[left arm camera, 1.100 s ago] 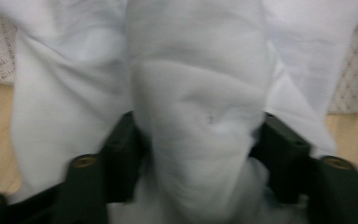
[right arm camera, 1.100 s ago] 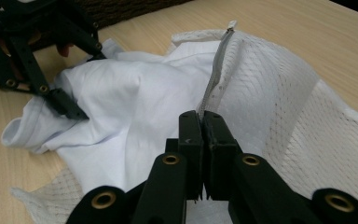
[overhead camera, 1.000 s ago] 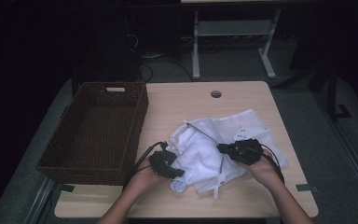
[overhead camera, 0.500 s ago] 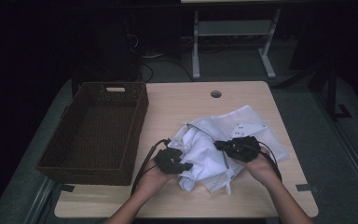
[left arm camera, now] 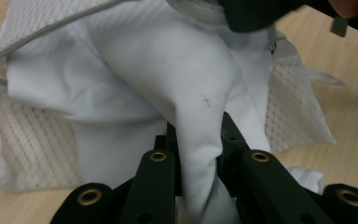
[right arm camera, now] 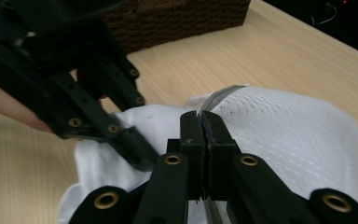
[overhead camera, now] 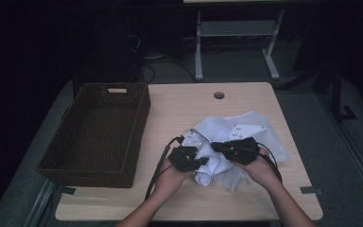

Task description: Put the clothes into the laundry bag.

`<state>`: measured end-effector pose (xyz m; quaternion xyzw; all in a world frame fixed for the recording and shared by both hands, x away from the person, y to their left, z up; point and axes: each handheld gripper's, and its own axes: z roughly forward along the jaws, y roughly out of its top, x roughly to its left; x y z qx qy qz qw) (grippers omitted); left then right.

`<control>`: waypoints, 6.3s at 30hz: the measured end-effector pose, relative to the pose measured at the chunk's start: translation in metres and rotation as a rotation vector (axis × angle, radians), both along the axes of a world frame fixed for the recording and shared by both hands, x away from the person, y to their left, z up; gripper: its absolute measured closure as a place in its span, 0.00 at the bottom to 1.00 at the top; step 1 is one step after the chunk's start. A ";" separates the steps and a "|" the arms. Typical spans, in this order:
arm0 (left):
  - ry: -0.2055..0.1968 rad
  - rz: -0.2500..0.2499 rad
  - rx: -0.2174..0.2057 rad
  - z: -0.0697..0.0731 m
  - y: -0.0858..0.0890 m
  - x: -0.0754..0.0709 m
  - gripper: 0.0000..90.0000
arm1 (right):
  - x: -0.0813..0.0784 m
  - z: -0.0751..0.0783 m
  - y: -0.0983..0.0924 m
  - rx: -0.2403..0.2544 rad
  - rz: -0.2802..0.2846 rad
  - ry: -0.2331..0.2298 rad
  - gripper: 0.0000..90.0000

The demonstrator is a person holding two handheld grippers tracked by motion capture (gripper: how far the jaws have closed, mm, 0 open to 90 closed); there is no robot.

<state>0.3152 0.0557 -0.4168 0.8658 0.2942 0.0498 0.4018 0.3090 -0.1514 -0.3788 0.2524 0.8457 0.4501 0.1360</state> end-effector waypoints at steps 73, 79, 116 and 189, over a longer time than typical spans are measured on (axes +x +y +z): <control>-0.057 -0.065 -0.105 -0.019 -0.043 0.034 0.98 | -0.039 -0.003 -0.041 0.050 0.022 -0.006 0.98; -0.039 -0.067 -0.097 -0.013 -0.032 0.035 0.77 | -0.040 -0.005 -0.048 0.055 0.007 -0.001 0.98; 0.031 -0.253 -0.024 -0.003 0.001 -0.020 0.39 | -0.037 -0.016 -0.054 0.020 -0.018 0.022 0.98; -0.044 -0.123 -0.020 0.015 -0.006 -0.026 0.48 | -0.014 -0.027 -0.049 0.016 -0.117 0.042 0.94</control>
